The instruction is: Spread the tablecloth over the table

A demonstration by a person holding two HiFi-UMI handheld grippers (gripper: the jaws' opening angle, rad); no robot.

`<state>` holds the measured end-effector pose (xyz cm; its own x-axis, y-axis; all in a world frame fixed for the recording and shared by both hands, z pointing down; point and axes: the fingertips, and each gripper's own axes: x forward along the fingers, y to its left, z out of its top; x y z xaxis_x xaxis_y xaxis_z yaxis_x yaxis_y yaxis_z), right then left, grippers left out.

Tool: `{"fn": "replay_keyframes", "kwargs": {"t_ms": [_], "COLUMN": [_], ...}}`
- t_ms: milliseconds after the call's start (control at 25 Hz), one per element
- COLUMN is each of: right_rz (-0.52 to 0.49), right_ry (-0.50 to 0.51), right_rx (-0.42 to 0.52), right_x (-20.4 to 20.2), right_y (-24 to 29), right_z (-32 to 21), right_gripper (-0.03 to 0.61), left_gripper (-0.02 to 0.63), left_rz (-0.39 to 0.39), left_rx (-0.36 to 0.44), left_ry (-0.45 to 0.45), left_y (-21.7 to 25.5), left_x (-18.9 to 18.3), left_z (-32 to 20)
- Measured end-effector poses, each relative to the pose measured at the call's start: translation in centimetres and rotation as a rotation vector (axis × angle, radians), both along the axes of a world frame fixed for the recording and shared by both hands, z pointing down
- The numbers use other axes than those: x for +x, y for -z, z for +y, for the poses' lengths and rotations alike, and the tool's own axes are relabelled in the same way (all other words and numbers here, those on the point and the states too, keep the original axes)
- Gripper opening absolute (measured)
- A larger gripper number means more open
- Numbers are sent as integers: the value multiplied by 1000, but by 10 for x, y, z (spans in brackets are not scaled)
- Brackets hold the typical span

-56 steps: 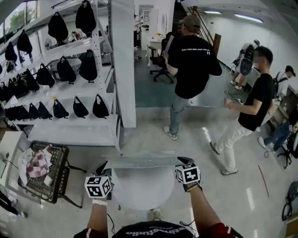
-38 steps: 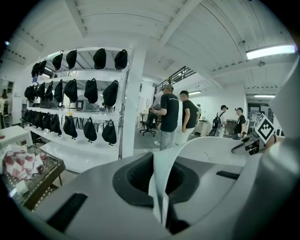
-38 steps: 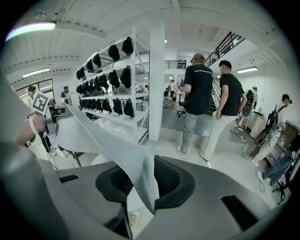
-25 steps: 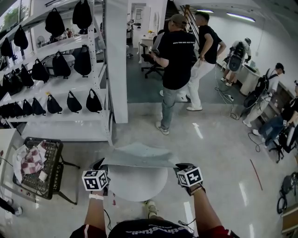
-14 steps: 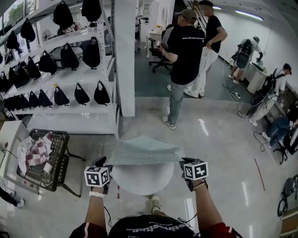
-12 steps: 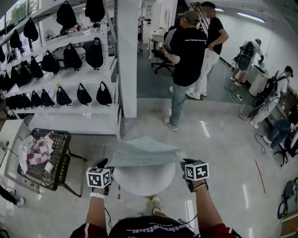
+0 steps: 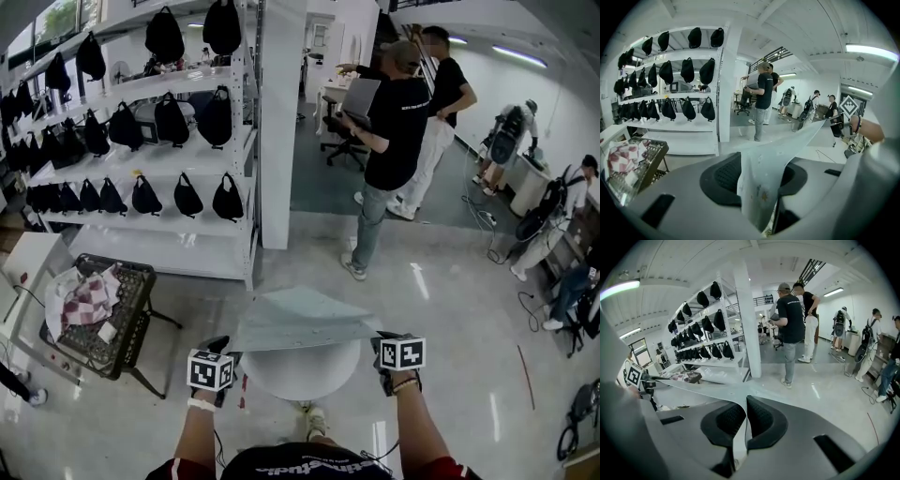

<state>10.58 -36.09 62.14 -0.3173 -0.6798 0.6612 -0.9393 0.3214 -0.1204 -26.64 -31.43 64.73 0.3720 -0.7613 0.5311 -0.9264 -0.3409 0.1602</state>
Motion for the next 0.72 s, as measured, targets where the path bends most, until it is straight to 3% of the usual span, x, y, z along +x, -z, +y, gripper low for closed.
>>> {"fn": "replay_keyframes", "kwargs": {"t_ms": [360, 720], "right_rz": [-35, -126], "right_ry": [-24, -10], "right_rx": [-8, -15], "right_x": [1, -4], "right_y": [-9, -10], "right_z": [15, 17], "right_gripper": [29, 29], "left_gripper": [172, 172], "left_rz": [18, 35], "left_rx": [25, 66], "left_ry": [-21, 51], "left_y": [6, 24], "left_x": [-2, -11], "left_z": [34, 49]}}
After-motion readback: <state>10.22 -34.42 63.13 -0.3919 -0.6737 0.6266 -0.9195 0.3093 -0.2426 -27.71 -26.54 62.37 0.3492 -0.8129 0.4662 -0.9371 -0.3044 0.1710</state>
